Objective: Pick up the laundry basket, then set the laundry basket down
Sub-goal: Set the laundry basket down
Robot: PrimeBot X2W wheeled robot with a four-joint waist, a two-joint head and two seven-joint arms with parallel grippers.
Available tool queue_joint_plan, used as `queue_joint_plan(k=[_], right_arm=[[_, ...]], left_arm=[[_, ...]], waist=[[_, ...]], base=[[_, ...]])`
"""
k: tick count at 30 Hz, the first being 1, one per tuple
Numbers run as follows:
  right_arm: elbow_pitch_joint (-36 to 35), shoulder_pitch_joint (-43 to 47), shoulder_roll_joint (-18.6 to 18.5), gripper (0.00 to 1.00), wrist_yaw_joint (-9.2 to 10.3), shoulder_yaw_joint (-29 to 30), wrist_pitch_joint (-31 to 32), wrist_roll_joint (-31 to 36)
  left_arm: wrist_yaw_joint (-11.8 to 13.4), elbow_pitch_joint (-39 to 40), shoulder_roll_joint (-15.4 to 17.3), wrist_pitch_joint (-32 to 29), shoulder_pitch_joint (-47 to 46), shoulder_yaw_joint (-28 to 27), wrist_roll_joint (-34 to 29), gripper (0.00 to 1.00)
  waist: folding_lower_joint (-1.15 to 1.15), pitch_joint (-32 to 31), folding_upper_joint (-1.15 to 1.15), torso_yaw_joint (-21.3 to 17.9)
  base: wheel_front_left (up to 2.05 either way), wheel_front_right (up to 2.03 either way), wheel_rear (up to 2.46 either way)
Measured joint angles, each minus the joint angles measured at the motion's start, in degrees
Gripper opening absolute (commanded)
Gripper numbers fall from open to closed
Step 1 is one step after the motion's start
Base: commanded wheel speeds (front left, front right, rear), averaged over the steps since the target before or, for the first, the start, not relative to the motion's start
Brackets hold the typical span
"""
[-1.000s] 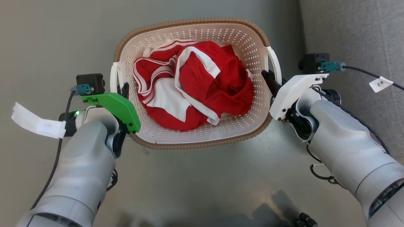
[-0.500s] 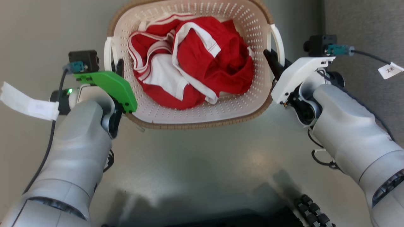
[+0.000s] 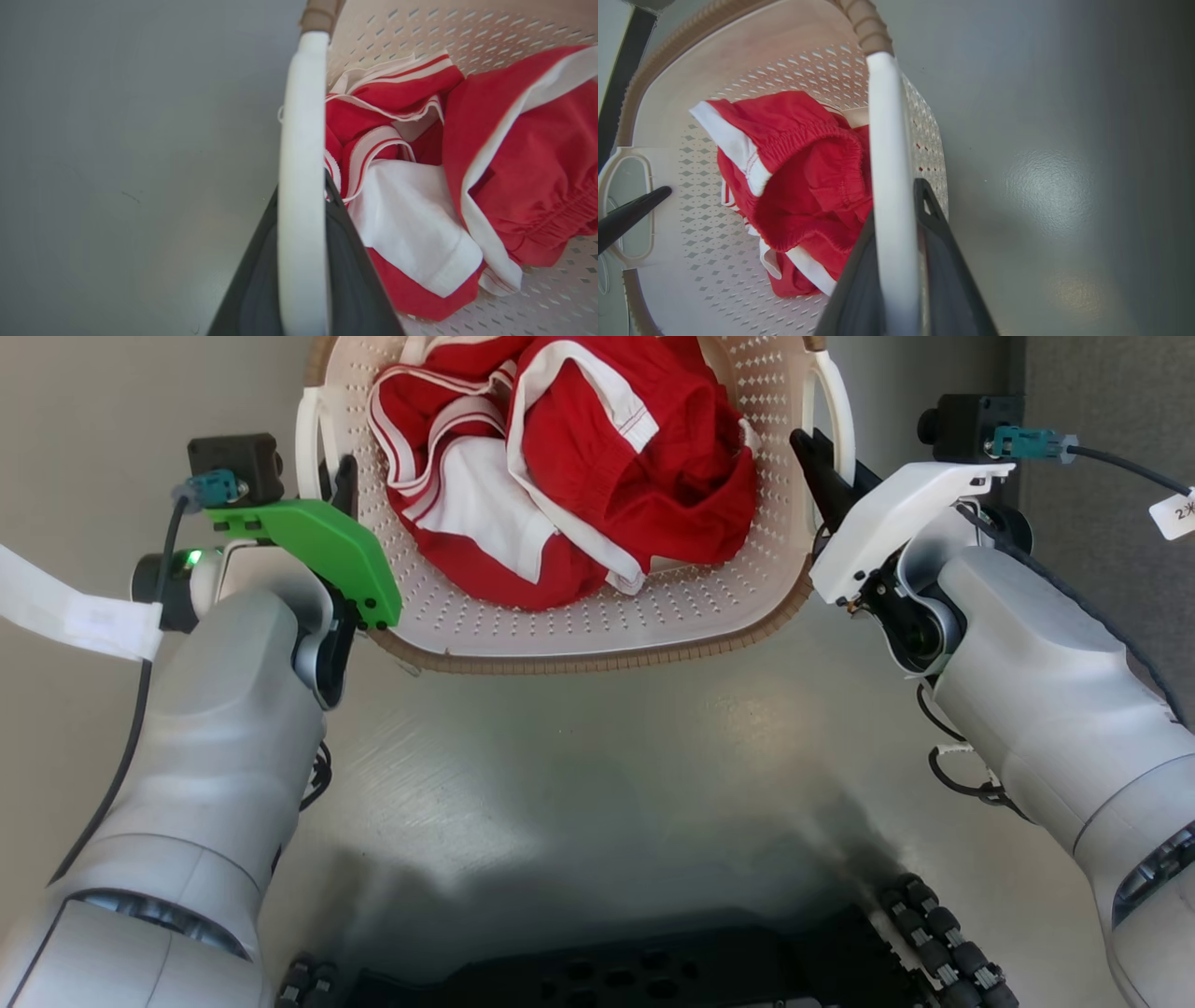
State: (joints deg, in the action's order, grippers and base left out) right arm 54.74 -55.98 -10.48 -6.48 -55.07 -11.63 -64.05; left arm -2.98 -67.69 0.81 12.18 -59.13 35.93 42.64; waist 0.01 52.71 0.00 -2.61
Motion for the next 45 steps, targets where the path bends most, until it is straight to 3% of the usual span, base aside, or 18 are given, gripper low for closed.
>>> queue_joint_plan(k=[19, 20, 21, 22, 23, 45], right_arm=[[-0.22, -1.75, -0.49, 0.0, 0.0, -1.07, -1.53, -0.53], [-0.12, -1.79, -0.49, 0.04, 0.0, -1.09, -1.53, -0.58], [-0.07, -1.87, -0.48, 0.33, 0.0, -1.12, -1.55, -0.59], [-0.07, -2.06, -0.48, 0.75, -0.08, -1.12, -1.81, -0.66], [-0.01, -2.29, -0.45, 1.0, -0.33, -1.02, -1.98, -1.0], [2.14, -2.13, -0.33, 1.0, -0.64, -1.35, -2.47, -3.03]], left_arm=[[0.51, -0.24, 0.02, 1.51, -1.76, 0.54, -0.03, 0.0], [0.51, -0.29, 0.02, 1.51, -1.78, 0.59, -0.03, 0.15], [0.51, -0.34, 0.01, 1.51, -1.8, 0.66, -0.03, 0.72], [0.52, -0.53, 0.02, 1.49, -1.81, 0.73, -0.03, 1.0], [0.57, -0.63, 0.1, 1.51, -1.81, 0.74, -0.03, 1.0], [-0.08, -1.97, 0.22, 2.01, -1.49, 2.14, 0.03, 1.0]], waist=[[0.0, 2.7, 0.0, -0.21], [0.0, 2.76, 0.0, -0.2], [0.0, 2.81, 0.0, -0.2], [0.0, 2.86, 0.0, -0.19], [0.0, 2.89, 0.0, -0.2], [-0.01, -0.13, 0.0, 0.01]], base=[[0.0, 0.0, 0.0], [0.0, 0.0, 0.0], [0.0, 0.0, 0.0], [0.0, 0.0, 0.0], [0.0, 0.0, 0.0], [0.0, 0.0, 0.0]])
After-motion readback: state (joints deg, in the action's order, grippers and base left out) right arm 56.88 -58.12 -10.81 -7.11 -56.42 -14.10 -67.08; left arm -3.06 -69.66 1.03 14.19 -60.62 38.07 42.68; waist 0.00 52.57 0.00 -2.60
